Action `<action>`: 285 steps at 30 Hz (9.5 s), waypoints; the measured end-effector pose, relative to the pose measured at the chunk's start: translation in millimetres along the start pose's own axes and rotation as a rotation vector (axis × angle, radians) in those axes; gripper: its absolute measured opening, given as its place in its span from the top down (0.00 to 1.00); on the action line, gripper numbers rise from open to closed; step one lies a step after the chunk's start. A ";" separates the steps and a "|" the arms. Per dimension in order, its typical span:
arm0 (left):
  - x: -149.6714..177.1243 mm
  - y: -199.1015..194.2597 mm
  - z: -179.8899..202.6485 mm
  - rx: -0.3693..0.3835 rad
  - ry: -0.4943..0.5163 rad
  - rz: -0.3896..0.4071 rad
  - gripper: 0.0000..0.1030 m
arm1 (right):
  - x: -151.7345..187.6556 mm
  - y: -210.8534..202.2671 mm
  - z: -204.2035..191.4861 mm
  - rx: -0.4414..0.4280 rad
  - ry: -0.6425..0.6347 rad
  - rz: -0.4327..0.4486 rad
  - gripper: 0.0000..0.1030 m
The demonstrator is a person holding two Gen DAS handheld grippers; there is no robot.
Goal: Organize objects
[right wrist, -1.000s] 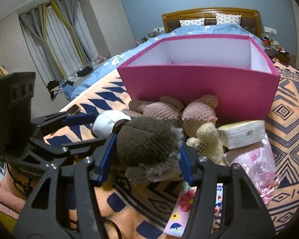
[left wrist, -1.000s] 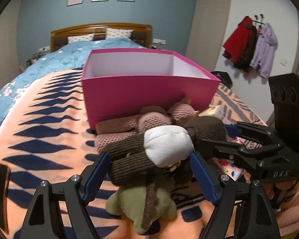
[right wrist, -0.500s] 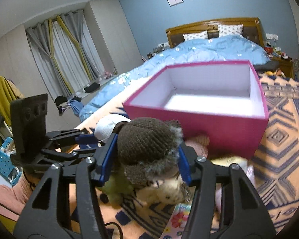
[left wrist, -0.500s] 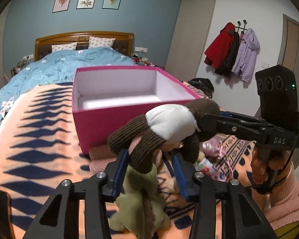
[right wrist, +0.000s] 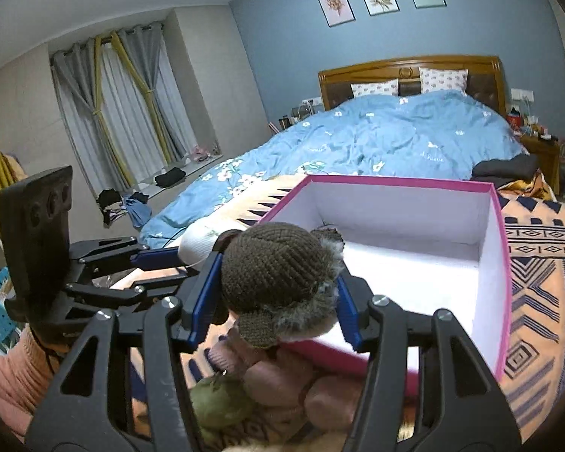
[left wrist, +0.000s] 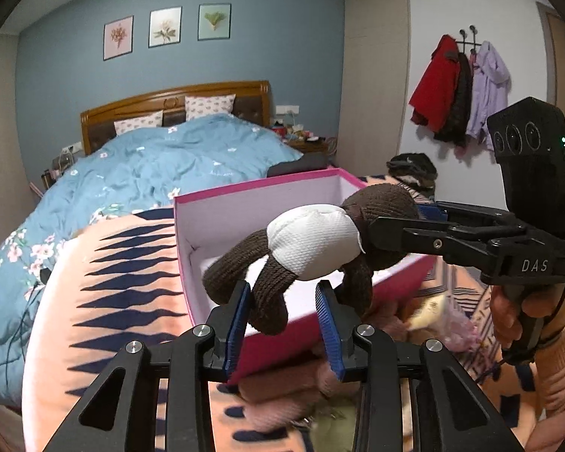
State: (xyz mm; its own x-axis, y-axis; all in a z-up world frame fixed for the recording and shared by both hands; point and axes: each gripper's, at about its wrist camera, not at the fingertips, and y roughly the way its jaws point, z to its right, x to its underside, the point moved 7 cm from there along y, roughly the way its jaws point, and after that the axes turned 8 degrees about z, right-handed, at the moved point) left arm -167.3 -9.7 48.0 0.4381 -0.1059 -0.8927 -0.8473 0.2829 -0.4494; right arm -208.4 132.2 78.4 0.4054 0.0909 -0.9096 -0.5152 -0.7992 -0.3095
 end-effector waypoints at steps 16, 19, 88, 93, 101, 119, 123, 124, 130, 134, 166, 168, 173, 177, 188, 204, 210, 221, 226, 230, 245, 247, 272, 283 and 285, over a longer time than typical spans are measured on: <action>26.3 62.1 -17.8 -0.055 0.039 -0.140 0.65 | 37.4 77.0 50.0 0.040 0.056 -0.220 0.39; 27.5 61.7 -15.0 -0.057 0.038 -0.139 0.65 | 44.1 77.6 54.7 0.048 0.075 -0.250 0.38; 105.4 25.7 45.8 0.051 -0.128 -0.171 0.36 | 124.7 7.5 42.9 0.274 -0.052 -0.294 0.32; 107.2 27.3 45.1 0.051 -0.131 -0.182 0.36 | 128.4 13.4 44.2 0.259 -0.041 -0.291 0.32; 115.4 29.9 45.1 0.068 -0.155 -0.212 0.36 | 127.0 9.9 39.2 0.229 -0.039 -0.276 0.48; 94.2 8.4 63.2 0.136 -0.147 -0.173 0.36 | 89.5 -35.7 22.7 0.146 0.053 -0.128 0.53; 78.0 -2.5 66.7 0.141 -0.134 -0.126 0.38 | 77.1 -44.8 15.3 0.119 0.051 -0.094 0.53; 73.6 -5.4 67.8 0.146 -0.129 -0.114 0.38 | 73.2 -47.1 12.4 0.115 0.044 -0.084 0.53; 51.7 -12.3 69.5 0.158 -0.129 -0.061 0.39 | 51.9 -52.6 -0.1 0.090 0.012 -0.044 0.53; 35.1 -18.2 63.7 0.140 -0.106 -0.030 0.40 | 33.6 -50.5 -2.9 0.073 -0.007 -0.021 0.53; 13.8 112.3 -14.8 -0.069 -0.138 -0.196 0.40 | 15.0 86.1 80.8 0.141 0.077 -0.212 0.50; 14.4 110.2 -16.5 -0.086 -0.138 -0.186 0.40 | 15.9 87.2 82.8 0.161 0.091 -0.220 0.49; 19.2 93.7 -17.1 -0.066 -0.142 -0.146 0.36 | 17.1 69.8 80.7 0.174 0.089 -0.194 0.48; 23.5 73.9 -7.0 -0.027 -0.138 -0.107 0.29 | 21.3 48.7 73.6 0.141 0.097 -0.167 0.48; 29.0 9.2 19.0 0.056 -0.143 -0.014 0.23 | 30.5 -7.1 39.6 0.050 0.075 -0.112 0.46; 104.8 -33.8 39.9 0.056 -0.186 -0.099 0.22 | 103.6 6.1 -32.8 -0.121 -0.027 -0.292 0.44; 128.6 -44.9 37.5 0.040 -0.242 -0.124 0.22 | 122.0 24.9 -41.9 -0.118 -0.060 -0.360 0.40; 155.7 -61.1 42.6 0.053 -0.344 -0.153 0.22 | 137.4 47.6 -43.6 -0.122 -0.066 -0.435 0.39; 169.8 -60.9 52.1 0.074 -0.370 -0.194 0.23 | 140.4 48.8 -40.9 -0.155 -0.029 -0.453 0.39; 175.7 -57.4 56.9 0.076 -0.383 -0.226 0.28 | 143.6 49.9 -40.0 -0.184 0.003 -0.465 0.39; 162.1 -49.2 44.0 0.085 -0.502 -0.214 0.54 | 136.2 18.1 -32.5 -0.120 0.066 -0.373 0.41; 154.3 -49.5 45.7 0.100 -0.491 -0.201 0.54 | 131.3 10.2 -30.8 -0.099 0.075 -0.344 0.41; -35.8 -25.0 29.3 0.119 -0.196 -0.006 0.52 | -33.7 -11.6 -10.7 0.055 0.005 0.045 0.41; -54.0 50.6 -7.6 0.093 -0.216 -0.055 0.49 | -51.9 49.6 43.2 0.114 0.066 -0.007 0.41; -53.4 66.2 -14.3 0.086 -0.224 -0.075 0.49 | -53.2 60.3 48.6 0.131 0.061 -0.019 0.41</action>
State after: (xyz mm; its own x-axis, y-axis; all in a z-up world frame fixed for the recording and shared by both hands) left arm -251.0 1.1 65.5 0.5623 0.0820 -0.8229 -0.7856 0.3636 -0.5006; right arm -297.8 108.0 94.7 0.4596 0.0659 -0.8857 -0.5991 -0.7132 -0.3639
